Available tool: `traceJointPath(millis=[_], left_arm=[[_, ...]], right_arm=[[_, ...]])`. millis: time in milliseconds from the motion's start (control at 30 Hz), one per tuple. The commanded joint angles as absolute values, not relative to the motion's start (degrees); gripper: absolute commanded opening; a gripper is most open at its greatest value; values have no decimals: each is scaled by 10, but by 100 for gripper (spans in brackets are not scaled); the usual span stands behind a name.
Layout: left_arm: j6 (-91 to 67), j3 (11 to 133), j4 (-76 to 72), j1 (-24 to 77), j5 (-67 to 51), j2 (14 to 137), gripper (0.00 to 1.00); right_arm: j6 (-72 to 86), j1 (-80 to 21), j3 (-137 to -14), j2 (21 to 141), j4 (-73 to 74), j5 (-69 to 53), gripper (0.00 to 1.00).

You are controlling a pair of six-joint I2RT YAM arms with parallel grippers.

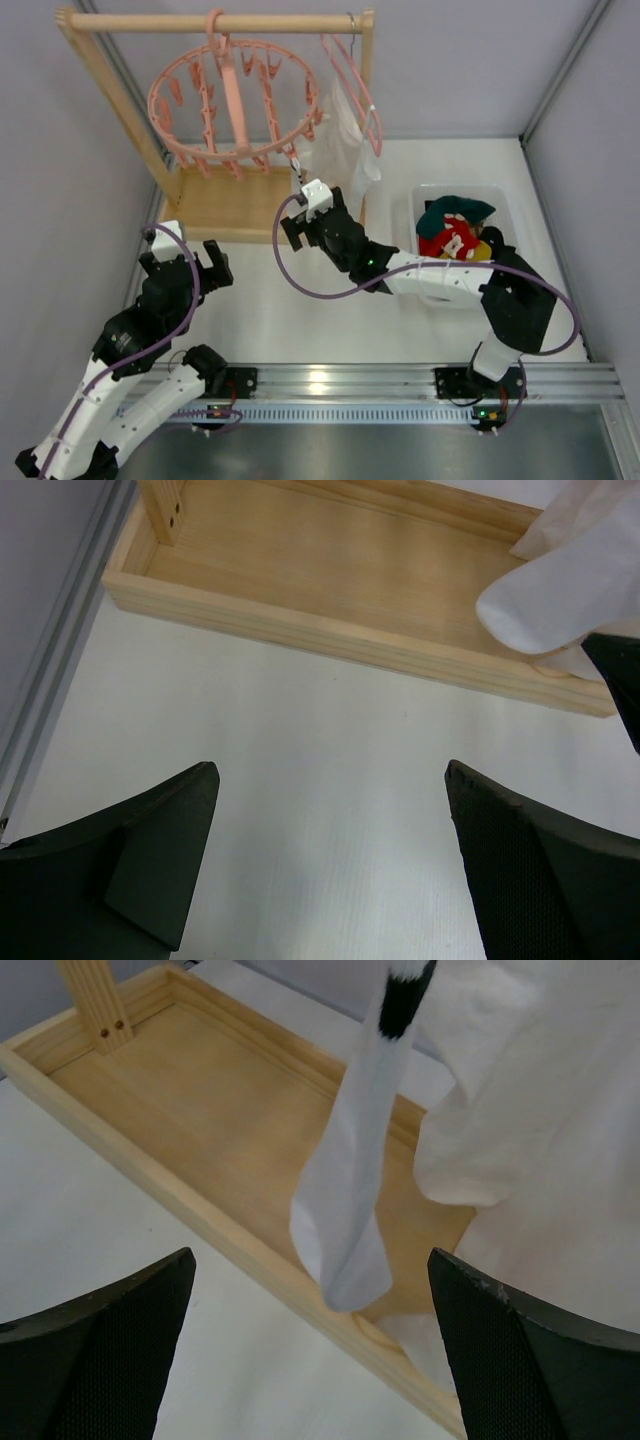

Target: Remove the socks clipped to the hanger

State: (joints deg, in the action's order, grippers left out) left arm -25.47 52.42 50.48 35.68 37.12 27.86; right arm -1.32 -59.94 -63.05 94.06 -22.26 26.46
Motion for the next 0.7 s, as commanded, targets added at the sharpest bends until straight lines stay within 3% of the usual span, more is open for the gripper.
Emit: traceJointPath(millis=[0, 67, 100, 133, 267, 400, 433, 667], left_arm=[[-260, 519, 477, 359, 378, 278, 98], [-259, 519, 477, 359, 376, 276, 98], [-258, 519, 476, 359, 374, 275, 98], [-258, 519, 475, 359, 374, 272, 98], [-254, 523, 476, 359, 368, 260, 98], [-250, 542, 478, 359, 358, 259, 98], [-251, 554, 479, 359, 347, 262, 98], [-276, 768, 490, 358, 223, 359, 99]], right_arm=[[-43, -564, -678, 975, -286, 219, 93], [-36, -540, -692, 1001, -294, 156, 86], [-37, -534, -693, 1010, -303, 136, 74], [-38, -530, -695, 1018, -324, 123, 68], [-40, -522, -705, 1052, -359, 98, 61], [-19, -525, -701, 1055, -385, 98, 6], [-15, -526, -685, 1052, -396, 111, 0], [-29, -613, -668, 1035, -420, 267, 0]])
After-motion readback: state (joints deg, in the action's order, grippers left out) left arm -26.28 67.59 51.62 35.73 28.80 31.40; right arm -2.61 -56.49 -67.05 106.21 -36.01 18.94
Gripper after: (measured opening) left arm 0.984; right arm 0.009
